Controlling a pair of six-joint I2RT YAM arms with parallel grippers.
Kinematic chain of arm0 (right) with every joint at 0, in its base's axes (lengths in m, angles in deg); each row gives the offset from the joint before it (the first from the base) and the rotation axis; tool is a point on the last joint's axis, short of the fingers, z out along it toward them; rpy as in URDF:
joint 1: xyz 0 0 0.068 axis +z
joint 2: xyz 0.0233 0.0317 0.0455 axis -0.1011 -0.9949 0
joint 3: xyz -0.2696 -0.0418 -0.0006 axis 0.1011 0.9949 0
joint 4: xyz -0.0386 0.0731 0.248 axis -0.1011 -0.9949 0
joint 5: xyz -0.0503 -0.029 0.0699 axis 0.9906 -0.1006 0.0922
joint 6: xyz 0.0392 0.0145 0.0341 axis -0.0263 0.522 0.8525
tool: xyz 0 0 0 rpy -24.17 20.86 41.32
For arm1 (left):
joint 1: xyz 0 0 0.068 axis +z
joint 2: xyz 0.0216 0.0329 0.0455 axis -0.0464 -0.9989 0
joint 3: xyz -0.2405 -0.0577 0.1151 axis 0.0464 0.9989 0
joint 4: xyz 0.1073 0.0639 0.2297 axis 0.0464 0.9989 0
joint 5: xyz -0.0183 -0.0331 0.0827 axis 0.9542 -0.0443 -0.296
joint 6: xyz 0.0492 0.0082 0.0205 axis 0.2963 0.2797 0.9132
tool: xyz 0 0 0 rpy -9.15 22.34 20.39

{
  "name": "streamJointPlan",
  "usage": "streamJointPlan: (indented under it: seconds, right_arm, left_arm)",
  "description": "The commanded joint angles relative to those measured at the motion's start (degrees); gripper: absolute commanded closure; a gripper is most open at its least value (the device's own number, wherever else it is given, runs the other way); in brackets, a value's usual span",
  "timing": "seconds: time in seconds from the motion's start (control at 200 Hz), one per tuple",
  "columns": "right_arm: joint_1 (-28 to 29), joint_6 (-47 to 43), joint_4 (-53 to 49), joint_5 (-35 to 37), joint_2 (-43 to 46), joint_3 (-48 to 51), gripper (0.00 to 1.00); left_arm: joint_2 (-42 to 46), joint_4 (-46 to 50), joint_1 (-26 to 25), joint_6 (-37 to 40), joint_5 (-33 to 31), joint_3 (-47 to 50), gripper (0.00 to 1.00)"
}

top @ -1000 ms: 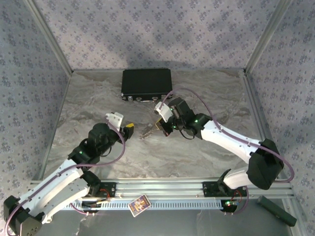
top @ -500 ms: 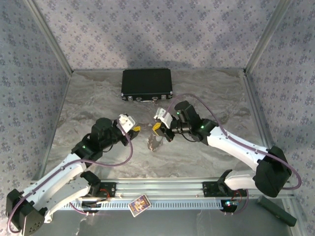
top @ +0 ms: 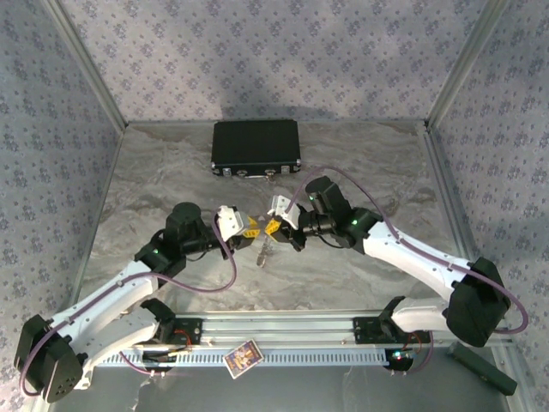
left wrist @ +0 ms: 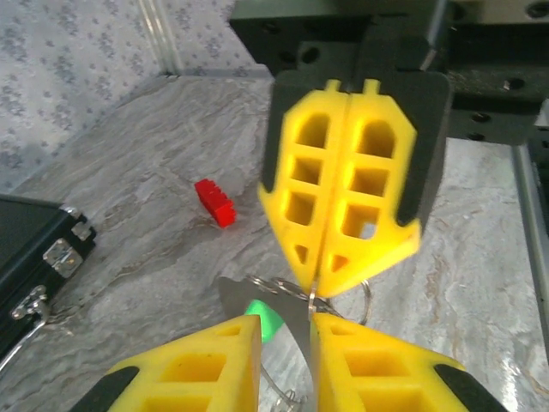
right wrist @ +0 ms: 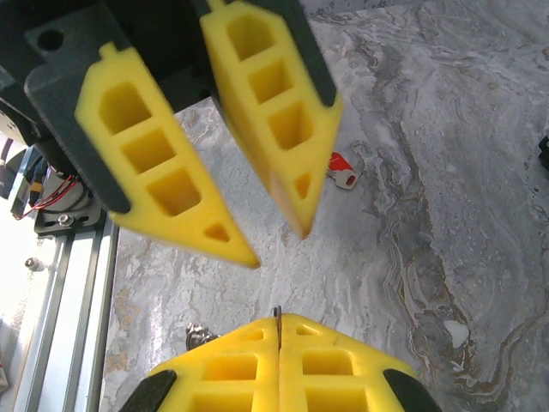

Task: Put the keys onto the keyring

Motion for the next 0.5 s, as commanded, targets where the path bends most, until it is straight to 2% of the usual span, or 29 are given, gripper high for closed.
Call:
streamJointPlan:
  seconds: [0.0, 0.5]
  right_arm:
    - [0.56, -1.41, -0.89, -0.95, -0.4, -2.59, 1.0]
    - [2.08, -3.23, -3.21, -1.15, -1.2, -3.85, 1.0]
  left_arm:
    - [-1.05, -0.6, -0.51, 3.12, 4.7, 0.39, 0.78]
    - [-5.44, -3.4, -1.95, 4.37, 2.49, 0.8, 0.78]
